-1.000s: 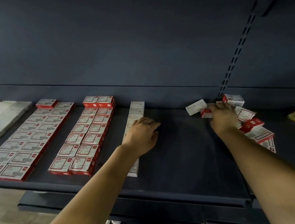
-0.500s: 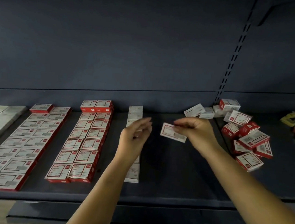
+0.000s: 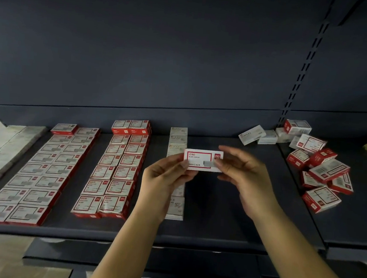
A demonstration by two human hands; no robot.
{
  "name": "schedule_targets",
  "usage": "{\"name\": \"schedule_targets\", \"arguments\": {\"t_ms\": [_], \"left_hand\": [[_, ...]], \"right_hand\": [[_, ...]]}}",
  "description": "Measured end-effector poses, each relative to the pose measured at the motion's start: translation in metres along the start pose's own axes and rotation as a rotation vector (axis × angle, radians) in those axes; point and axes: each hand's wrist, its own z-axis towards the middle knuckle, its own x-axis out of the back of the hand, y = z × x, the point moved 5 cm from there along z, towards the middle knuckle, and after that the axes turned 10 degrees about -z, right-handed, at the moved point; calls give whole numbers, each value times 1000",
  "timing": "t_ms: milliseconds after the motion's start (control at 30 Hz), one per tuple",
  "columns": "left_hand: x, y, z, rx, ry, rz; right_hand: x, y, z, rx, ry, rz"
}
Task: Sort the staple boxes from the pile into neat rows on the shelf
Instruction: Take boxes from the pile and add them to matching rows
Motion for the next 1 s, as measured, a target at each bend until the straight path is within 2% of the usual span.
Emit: {"name": "schedule_targets", "arguments": {"t_ms": [433,667,733,867,1000], "left_hand": [[13,-4,-11,18,17,-59],[32,4,-13,10,-16,-30],[42,17,-13,-111,-23,138],[53,50,-14,-546,-145,943],[75,67,-11,-646,-262,1201]], "right_hand": [[-6,9,-10,-51,-29,102],[-24,13,-16,-71,-38,67],[-34,10,-16,-59,-39,52],[-61,9,-16,-77,-51,9],[-101,10,-15,-102,-51,-11]]}}
